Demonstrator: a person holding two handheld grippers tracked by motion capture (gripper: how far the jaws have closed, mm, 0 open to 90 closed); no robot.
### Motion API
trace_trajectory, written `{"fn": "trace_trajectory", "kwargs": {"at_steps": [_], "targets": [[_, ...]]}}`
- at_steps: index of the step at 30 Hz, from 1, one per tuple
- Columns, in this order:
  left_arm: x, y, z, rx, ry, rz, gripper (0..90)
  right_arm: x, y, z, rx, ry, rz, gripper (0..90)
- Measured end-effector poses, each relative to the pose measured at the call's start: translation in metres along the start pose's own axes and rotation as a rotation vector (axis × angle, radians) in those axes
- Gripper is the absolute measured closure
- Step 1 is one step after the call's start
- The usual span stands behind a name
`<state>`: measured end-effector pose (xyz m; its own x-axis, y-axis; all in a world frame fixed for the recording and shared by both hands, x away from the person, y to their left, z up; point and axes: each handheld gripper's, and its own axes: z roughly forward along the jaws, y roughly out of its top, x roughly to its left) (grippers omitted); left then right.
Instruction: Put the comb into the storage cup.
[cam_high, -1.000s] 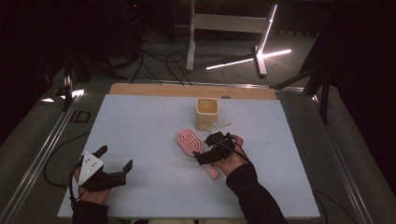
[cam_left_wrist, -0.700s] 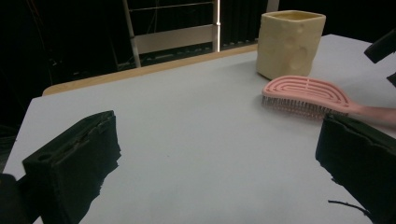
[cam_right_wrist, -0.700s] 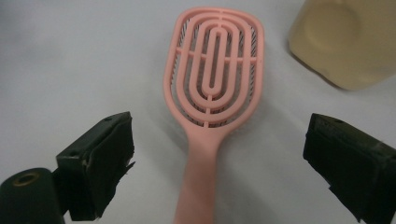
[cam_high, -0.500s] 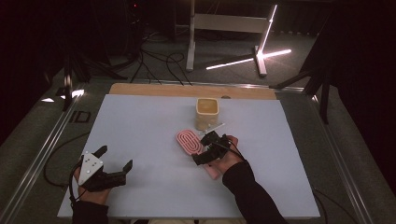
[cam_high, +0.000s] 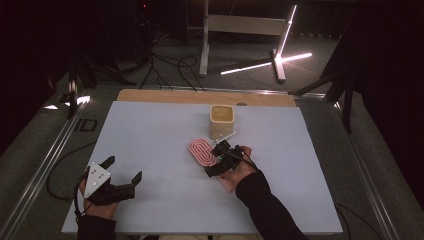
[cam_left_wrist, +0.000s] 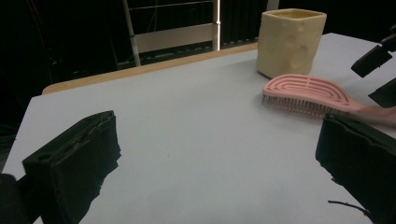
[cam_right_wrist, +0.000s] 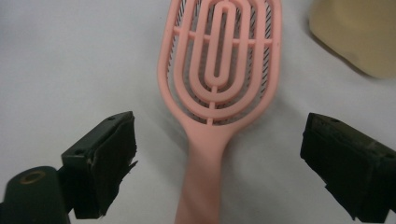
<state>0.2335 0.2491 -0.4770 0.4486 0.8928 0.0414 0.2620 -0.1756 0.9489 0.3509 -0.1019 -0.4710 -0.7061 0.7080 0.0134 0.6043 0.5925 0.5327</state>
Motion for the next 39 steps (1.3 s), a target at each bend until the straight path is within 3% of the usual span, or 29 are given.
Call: {"fn": "trace_trajectory", "kwargs": {"at_steps": [32,39], "targets": [[0.001,-0.001,0.0,0.006,0.0,-0.001,0.1,0.004,0.001,0.021,0.118,0.003,-0.024,13.9],[0.001,-0.001,0.0,0.005,0.001,-0.002,0.1,0.006,0.0,0.027,0.159,-0.013,-0.037,22.8]]}}
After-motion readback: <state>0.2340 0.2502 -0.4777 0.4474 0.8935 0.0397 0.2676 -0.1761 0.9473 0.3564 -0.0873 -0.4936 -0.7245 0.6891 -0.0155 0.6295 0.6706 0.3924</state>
